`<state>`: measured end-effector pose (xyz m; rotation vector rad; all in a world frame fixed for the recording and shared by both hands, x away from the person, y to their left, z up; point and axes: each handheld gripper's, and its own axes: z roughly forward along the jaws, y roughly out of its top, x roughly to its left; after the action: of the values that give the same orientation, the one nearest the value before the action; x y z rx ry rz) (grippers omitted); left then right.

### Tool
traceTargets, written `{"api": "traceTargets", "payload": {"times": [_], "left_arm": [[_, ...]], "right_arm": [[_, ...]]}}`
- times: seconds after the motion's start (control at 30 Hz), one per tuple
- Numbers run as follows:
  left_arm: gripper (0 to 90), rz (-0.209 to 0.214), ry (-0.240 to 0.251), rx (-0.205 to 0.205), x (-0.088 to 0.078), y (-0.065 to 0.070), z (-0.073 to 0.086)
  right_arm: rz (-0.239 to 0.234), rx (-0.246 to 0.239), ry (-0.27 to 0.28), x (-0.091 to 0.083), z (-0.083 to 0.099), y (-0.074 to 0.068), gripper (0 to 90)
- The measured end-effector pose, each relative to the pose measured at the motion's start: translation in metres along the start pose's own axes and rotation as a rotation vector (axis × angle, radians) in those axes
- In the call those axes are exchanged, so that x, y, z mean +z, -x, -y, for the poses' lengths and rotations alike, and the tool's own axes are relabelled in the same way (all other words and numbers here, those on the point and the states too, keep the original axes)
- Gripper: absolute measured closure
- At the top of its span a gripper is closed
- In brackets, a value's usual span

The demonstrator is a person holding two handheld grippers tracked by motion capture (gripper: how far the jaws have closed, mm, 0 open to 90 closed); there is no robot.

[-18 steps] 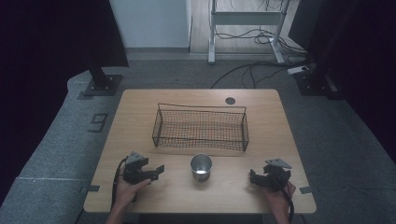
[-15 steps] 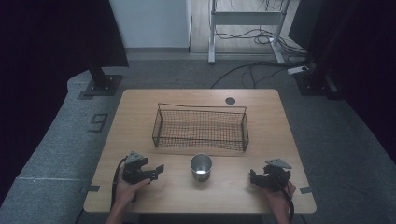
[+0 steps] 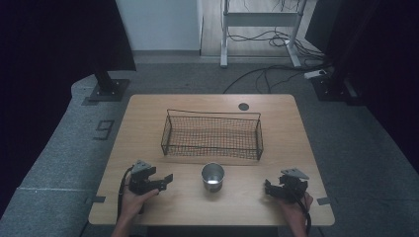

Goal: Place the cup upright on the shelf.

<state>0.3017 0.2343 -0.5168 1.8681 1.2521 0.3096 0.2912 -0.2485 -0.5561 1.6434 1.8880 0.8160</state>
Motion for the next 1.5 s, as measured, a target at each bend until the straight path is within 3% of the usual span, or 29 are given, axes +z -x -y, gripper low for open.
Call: {"api": "traceTargets", "payload": {"times": [0.5, 0.63, 1.0, 1.1, 1.5], "left_arm": [[17.4, 0.015, 0.038, -0.007, -0.006, 0.007, -0.004], [17.4, -0.002, 0.060, 0.007, -0.008, 0.010, -0.005], [16.7, 0.056, 0.101, 0.017, -0.013, 0.016, -0.010], [16.9, 0.074, 0.114, 0.041, -0.015, 0.022, -0.013], [18.1, 0.103, 0.137, 0.062, -0.017, 0.034, -0.021]], "right_arm": [[0.001, 0.000, -0.001, 0.000, 0.000, 0.000, 2.5], [0.001, -0.001, -0.001, 0.000, 0.000, 0.000, 2.5], [0.001, 0.000, -0.001, 0.000, 0.000, 0.000, 2.5], [0.002, 0.002, -0.001, 0.000, 0.000, 0.000, 2.6], [0.002, 0.002, 0.000, 0.000, 0.000, 0.000, 2.9]]}}
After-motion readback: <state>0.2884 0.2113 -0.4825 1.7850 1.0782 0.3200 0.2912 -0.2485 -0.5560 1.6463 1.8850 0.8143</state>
